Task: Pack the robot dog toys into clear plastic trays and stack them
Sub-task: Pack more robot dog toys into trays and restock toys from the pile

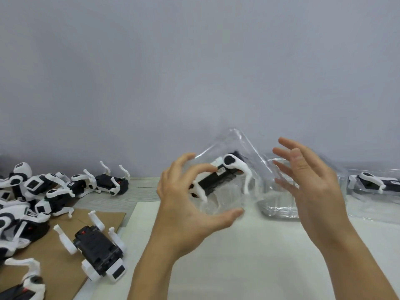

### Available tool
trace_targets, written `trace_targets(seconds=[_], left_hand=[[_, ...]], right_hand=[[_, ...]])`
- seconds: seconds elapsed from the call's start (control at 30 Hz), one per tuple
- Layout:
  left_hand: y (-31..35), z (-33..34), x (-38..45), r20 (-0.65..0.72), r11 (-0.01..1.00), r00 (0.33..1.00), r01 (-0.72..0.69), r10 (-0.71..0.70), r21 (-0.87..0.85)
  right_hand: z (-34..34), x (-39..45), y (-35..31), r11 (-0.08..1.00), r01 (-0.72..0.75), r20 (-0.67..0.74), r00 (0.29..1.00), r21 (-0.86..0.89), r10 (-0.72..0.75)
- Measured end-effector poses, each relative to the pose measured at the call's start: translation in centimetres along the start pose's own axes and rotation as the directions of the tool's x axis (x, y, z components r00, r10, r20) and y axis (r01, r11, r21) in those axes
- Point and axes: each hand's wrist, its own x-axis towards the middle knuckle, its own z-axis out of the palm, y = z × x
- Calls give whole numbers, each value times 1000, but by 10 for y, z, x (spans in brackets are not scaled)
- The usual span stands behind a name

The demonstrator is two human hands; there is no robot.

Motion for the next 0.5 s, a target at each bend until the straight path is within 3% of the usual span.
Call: trace_targets(seconds=[0.13, 0.2, 0.37, 0.43, 0.5], left_hand=[[-5, -13, 6, -164, 961, 984, 22, -70, -275], [-5, -19, 7, -171, 877, 979, 18, -114, -480], [1, -25, 5, 16, 457, 946, 171, -324, -873], [-3, -23, 3, 86, 278, 906, 216, -414, -936], [-4, -19, 1, 133, 166, 877, 233, -462, -958]], right_hand=[[2, 0, -1, 998, -36, 7, 999, 49, 35], [6, -1, -3, 1000, -15, 37, 999, 23, 14], [28, -7, -12, 994, 92, 147, 986, -54, -83], [41, -10, -15, 989, 123, 190, 976, -80, -106], [51, -13, -17, 978, 167, 219, 966, -128, -136]])
